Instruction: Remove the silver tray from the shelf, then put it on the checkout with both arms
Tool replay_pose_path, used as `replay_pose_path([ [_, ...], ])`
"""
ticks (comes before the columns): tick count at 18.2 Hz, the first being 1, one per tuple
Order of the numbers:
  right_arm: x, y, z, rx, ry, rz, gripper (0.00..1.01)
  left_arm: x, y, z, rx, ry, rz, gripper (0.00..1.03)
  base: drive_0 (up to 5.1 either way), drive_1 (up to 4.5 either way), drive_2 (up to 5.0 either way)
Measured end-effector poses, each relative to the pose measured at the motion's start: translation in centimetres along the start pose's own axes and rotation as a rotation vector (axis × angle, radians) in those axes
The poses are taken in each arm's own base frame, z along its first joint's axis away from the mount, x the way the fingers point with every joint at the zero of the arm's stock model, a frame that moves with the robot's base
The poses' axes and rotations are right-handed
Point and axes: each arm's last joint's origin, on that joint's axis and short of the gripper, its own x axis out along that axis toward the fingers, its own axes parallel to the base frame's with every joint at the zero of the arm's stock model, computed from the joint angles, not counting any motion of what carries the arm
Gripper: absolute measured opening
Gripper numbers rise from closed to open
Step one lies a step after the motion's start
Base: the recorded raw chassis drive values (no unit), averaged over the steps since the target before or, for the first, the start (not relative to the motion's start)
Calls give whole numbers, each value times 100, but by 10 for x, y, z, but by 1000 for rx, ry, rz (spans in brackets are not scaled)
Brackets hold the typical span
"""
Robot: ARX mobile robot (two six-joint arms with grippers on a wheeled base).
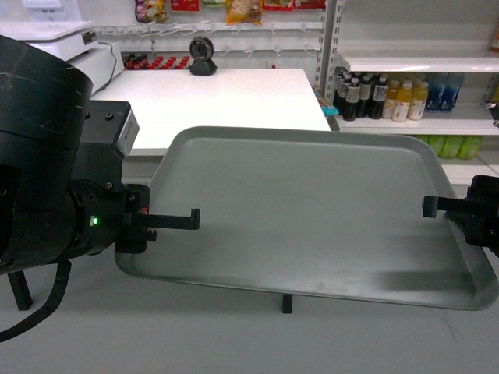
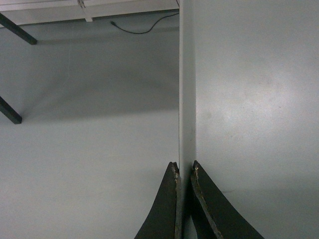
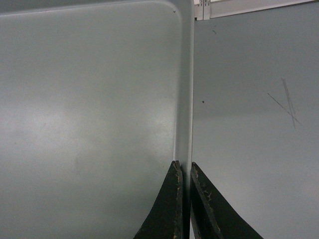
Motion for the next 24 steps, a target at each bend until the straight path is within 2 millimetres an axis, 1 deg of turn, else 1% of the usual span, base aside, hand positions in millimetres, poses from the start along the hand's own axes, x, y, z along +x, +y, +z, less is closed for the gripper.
replay_pose_path([
  [14,0,2,-1,-3,3,5,3,0,2,-1,-1,7,6,3,-496,244,244],
  [24,0,2,-1,-3,4,2,3,0,1,0,0,0,4,3,-21,401,-443],
])
